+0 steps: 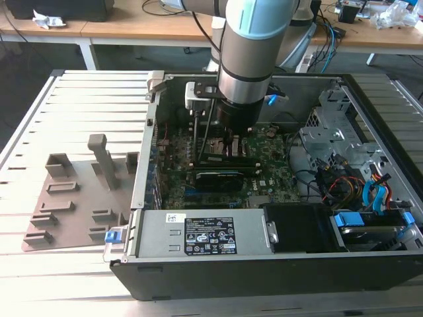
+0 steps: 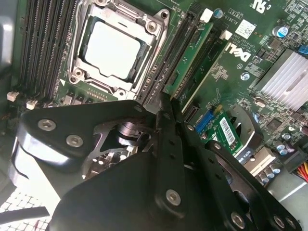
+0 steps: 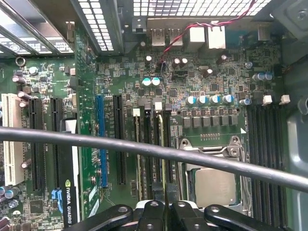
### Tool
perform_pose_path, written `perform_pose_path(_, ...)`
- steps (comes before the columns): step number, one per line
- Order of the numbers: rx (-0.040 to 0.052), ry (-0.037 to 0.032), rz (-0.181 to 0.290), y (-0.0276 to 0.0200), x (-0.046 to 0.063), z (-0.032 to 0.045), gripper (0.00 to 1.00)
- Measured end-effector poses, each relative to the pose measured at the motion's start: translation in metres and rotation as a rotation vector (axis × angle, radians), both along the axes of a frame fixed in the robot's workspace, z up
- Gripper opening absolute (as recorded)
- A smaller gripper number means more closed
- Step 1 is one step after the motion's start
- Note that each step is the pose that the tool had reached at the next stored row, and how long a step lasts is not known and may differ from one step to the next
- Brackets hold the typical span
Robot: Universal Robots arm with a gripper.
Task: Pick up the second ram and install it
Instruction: 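Insert the second ram into the second slot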
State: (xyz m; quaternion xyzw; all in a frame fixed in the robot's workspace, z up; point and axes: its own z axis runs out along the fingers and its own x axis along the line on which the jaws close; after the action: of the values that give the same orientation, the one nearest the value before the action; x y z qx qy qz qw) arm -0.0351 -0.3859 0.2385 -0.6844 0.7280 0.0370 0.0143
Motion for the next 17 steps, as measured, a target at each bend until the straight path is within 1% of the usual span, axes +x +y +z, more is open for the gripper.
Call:
perform_pose_path(3,-0.0004,-0.0003,0.0,0.0,0.0,-0.0003,0.13)
perform_pose_path(5,-0.0008,-0.0002,0.0,0.0,0.0,-0.0047,0.13)
perform_pose_path(7,-0.0007,-0.0003,0.0,0.0,0.0,-0.0072,0.13)
perform_pose_path(17,0.0001,-0.0007,0.0,0.0001,0.0,-0.0113,0.13)
